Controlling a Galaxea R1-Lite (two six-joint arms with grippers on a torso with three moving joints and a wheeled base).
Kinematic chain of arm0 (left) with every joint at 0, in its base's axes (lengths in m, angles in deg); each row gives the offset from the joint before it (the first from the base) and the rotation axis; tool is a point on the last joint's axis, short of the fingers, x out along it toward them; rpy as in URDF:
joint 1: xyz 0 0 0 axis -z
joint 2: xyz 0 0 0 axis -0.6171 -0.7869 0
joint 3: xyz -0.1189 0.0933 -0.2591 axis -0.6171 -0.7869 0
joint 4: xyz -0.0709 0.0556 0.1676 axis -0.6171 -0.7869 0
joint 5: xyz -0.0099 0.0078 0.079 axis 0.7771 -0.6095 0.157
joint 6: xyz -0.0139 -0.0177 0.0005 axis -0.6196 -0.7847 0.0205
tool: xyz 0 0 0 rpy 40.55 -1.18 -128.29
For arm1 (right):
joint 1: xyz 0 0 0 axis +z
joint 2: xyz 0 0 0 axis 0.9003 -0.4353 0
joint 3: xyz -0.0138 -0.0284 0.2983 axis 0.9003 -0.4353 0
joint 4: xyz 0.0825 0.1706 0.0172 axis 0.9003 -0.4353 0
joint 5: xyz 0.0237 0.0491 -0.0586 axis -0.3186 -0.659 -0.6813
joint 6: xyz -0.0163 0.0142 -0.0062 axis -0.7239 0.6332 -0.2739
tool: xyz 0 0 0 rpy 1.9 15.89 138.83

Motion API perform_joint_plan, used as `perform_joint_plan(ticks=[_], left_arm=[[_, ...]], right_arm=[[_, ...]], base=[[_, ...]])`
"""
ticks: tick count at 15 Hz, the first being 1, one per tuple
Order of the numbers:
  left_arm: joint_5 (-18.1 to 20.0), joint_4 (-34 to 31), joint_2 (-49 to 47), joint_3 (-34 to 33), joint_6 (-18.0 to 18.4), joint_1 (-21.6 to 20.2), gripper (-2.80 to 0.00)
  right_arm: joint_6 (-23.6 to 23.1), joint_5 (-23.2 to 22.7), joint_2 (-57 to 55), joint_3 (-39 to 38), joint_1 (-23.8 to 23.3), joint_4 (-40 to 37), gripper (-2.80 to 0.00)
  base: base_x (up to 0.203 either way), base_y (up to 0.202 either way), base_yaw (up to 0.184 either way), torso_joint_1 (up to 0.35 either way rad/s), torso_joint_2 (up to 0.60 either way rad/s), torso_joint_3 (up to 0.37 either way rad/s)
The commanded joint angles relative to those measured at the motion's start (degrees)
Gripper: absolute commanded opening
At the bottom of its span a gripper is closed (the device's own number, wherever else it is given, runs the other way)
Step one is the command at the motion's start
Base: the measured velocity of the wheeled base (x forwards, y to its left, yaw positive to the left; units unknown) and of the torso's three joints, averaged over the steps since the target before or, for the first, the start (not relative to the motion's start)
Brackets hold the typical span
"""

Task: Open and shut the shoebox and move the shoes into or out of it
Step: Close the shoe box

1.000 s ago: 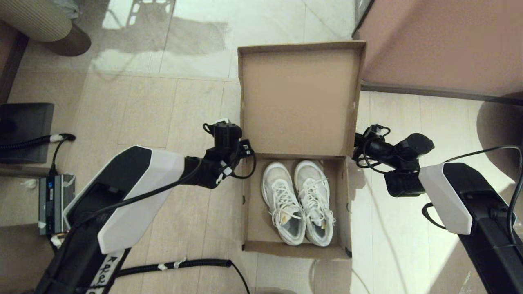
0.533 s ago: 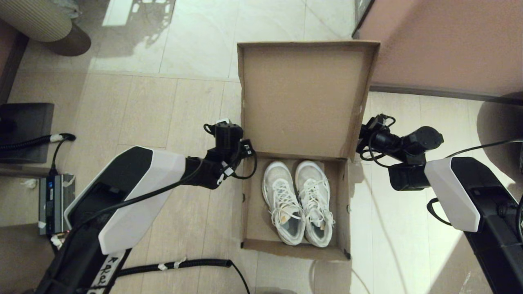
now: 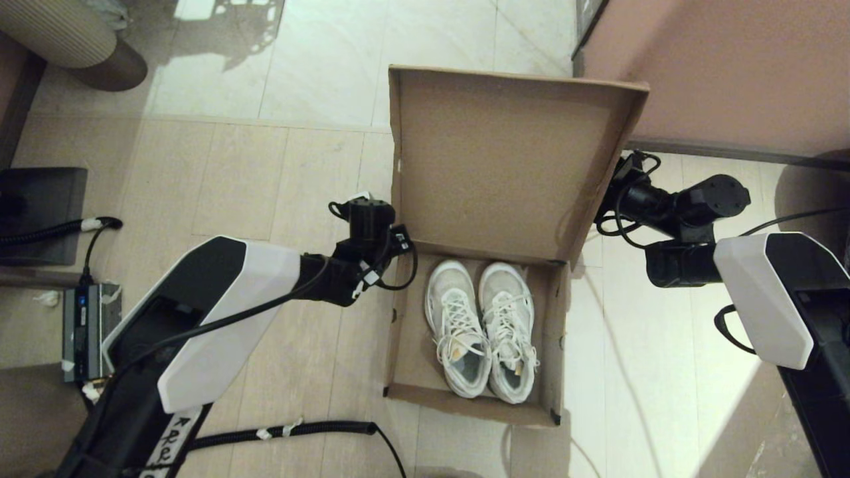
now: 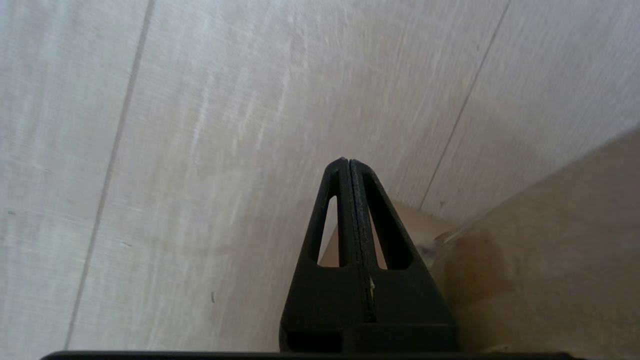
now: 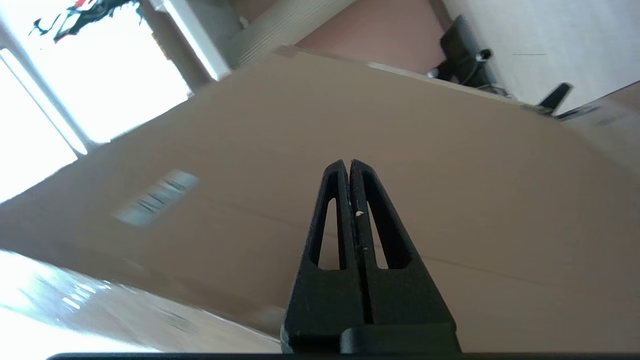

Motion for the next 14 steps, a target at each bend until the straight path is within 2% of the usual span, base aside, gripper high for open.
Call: perform_joint_plan(ticks=[1,8,11,14], left_arm=[[-0.8,0.1,2.8,0.0,0.0,-0.1,-2.80],[-4.0,-2.2,12.7,-2.1,0.2,-1.2,-2.80],[-6.3,-2.9,16.5,-2.7,0.2,-2.2,-2.80],[-6.2,-7.4,25.6,-8.6,0.0,-2.7,-2.80]], right_arm=[[1.0,-0.4,2.4,-0.1,-0.1,0.5,-2.80],[1.3,-0.5,4.1,-0.2,0.0,0.5,-2.80],[3.4,-0.7,6.6,-0.3,-0.1,0.5,-2.80],[4.9,-1.9,8.8,-0.3,-0.1,0.5,-2.80]], base=[[0.000,0.000,0.000,0.000,0.00,0.000],[0.000,0.000,0.000,0.000,0.00,0.000],[0.000,0.000,0.000,0.000,0.00,0.000],[0.000,0.000,0.000,0.000,0.00,0.000]])
